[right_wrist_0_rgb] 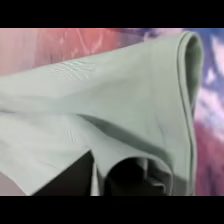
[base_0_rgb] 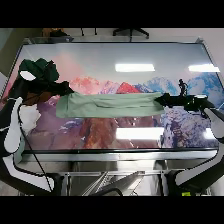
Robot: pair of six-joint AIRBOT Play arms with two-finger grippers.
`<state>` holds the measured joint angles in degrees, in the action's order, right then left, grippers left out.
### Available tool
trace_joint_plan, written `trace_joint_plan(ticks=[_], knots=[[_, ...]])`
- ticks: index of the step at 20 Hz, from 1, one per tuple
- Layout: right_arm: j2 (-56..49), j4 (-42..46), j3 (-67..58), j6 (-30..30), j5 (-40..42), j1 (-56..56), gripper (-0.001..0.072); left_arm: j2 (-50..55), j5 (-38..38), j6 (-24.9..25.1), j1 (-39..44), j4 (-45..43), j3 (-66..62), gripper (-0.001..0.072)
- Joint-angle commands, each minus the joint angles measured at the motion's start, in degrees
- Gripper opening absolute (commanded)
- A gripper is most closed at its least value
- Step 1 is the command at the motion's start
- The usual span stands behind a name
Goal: Fold the shirts.
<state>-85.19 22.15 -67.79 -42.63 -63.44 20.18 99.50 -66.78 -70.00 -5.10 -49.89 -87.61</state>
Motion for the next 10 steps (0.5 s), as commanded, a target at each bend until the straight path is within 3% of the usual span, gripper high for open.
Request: trace_joint_plan(ticks=[1, 2, 4, 7, 8, 9, 10], knots=[[-0.61, -0.33, -1.14, 1.16, -0.37, -0.04, 0.0197, 8.04, -3.26, -1.22, 0.61, 0.35, -8.41, 0.0647], [0.07, -0.33, -2.19, 1.16, -1.9, 0.66, 0.0201, 9.38, -5.14, -2.4, 0.52, 0.11, -10.62, 0.0703], [1.38, 0.59, -5.42, 0.98, -3.89, 2.75, 0.0442, 10.91, -9.05, -4.55, -0.33, -0.98, -15.06, 0.0702], [1.57, 8.87, -9.6, -3.37, -3.87, 5.99, 0.0471, 10.93, -13.25, -7.58, -2.25, -3.34, -21.44, 0.0703], [1.38, 11.63, -9.73, -4.28, -3.76, 6.38, 0.0582, 10.93, -14.71, -8.68, -2.97, -2.93, -23.54, 0.0702], [0.7, 13.77, -9.73, -4.9, -3.8, 6.36, 0.0637, 10.93, -15.87, -9.92, -3.17, -2.84, -25.38, 0.0703], [-0.15, 14.86, -9.7, -5.77, -4.02, 6.12, 0.0637, 10.93, -16.59, -10.54, -3.15, -2.73, -26.71, 0.0703]])
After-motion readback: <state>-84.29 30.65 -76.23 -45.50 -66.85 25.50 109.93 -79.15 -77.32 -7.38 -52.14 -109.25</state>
